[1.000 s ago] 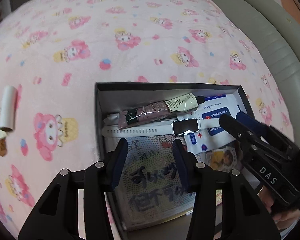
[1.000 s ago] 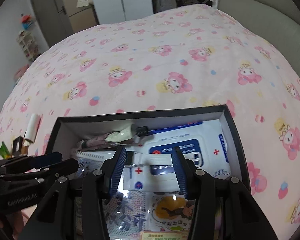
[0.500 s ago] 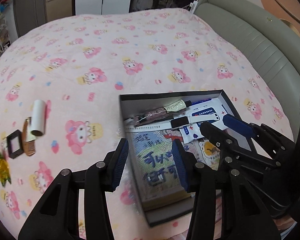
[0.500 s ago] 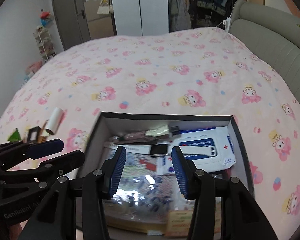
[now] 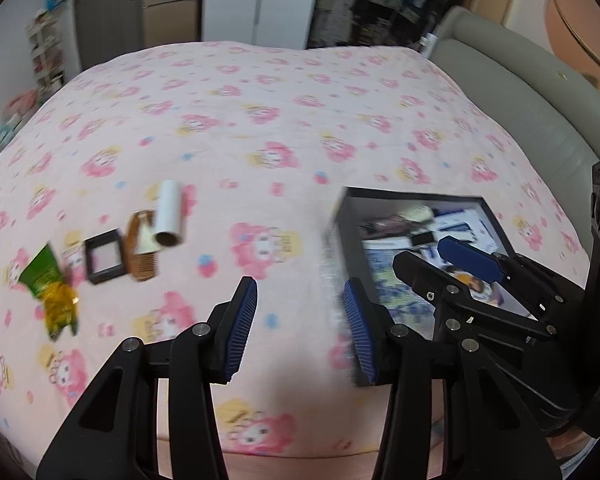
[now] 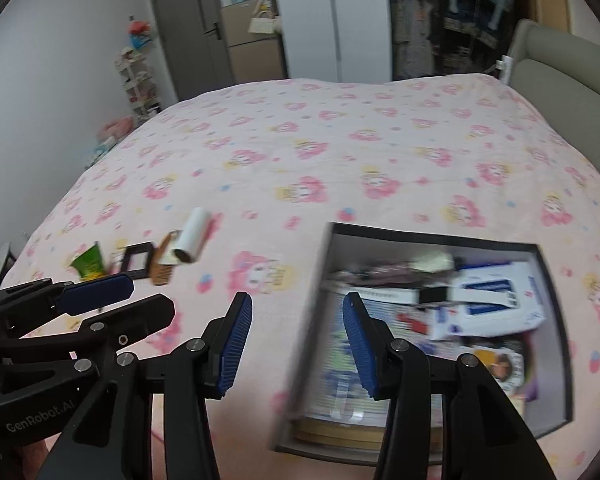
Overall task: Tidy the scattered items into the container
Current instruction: 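Withdraw the left tool from the box toward the white lint roller, then close the left gripper on the white lint roller and lift it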
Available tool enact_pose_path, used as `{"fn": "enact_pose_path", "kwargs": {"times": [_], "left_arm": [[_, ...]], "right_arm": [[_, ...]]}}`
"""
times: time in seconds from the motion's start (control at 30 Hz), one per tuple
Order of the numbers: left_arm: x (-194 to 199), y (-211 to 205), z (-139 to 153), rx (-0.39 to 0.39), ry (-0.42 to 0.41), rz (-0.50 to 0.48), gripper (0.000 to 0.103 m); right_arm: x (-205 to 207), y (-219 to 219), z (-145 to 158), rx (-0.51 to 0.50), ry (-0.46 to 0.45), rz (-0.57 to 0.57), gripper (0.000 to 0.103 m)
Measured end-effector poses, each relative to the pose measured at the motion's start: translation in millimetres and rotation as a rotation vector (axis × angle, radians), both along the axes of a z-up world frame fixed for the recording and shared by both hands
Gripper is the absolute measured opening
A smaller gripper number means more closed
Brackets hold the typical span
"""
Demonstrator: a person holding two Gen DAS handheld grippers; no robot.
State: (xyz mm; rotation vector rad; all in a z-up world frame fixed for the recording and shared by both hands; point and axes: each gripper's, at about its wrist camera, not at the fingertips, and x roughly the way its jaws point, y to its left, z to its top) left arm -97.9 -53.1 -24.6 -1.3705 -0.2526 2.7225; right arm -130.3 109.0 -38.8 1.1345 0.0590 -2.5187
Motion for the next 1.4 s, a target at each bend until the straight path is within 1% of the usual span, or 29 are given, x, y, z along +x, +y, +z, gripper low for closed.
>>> {"fn": "enact_pose_path", "kwargs": {"times": [0.13, 0.23, 0.37, 0.47, 0.5, 0.63, 0.67, 0.7, 0.87, 0.97, 1.03, 1.13, 1.2, 1.3, 1.4], "left_arm": [[-1, -47, 0, 0.012, 0.002, 0.076, 0.046], [-14, -77, -6, 0.04, -0.005, 0.129, 0.046], [-36, -114, -21, 0.094, -0.018, 0.193, 0.046], [-57, -133, -43, 0.14, -0.053, 0.258, 0.046], [-64, -138, -53, 0.167, -0.073, 0.277, 0.046], [-92, -149, -87, 0.284, -0.134, 0.314, 0.045], [-98, -151, -95, 0.299, -0.153, 0.325, 0.045], [-104, -153, -103, 0.311, -0.172, 0.337, 0.041], [-121, -168, -136, 0.375, -0.224, 0.38, 0.039], [-126, -180, -151, 0.394, -0.234, 0.411, 0.039], [-129, -188, -163, 0.416, -0.242, 0.432, 0.039], [-132, -199, -178, 0.477, -0.245, 0.442, 0.039], [-134, -202, -184, 0.531, -0.235, 0.438, 0.039], [-140, -202, -188, 0.567, -0.222, 0.413, 0.039], [-143, -200, -191, 0.612, -0.232, 0.385, 0.039]], "right_arm": [[-4, -50, 3, 0.009, 0.003, 0.056, 0.043], [-14, -81, 2, -0.001, -0.007, 0.08, 0.043], [-38, -108, -9, -0.038, -0.07, 0.065, 0.043], [-60, -122, -32, -0.08, -0.177, 0.067, 0.043], [-67, -126, -41, -0.092, -0.217, 0.072, 0.043], [-78, -147, -76, 0.007, -0.253, 0.073, 0.043], [-80, -151, -82, 0.028, -0.255, 0.075, 0.043], [-82, -154, -88, 0.048, -0.259, 0.076, 0.043], [-98, -173, -112, 0.076, -0.268, 0.082, 0.043], [-109, -188, -125, 0.09, -0.278, 0.103, 0.043], [-117, -197, -137, 0.088, -0.304, 0.11, 0.043], [-127, -206, -152, 0.105, -0.317, 0.105, 0.043], [-133, -211, -159, 0.119, -0.316, 0.101, 0.043], [-139, -214, -163, 0.102, -0.304, 0.099, 0.043], [-144, -215, -163, 0.086, -0.286, 0.107, 0.043]]}}
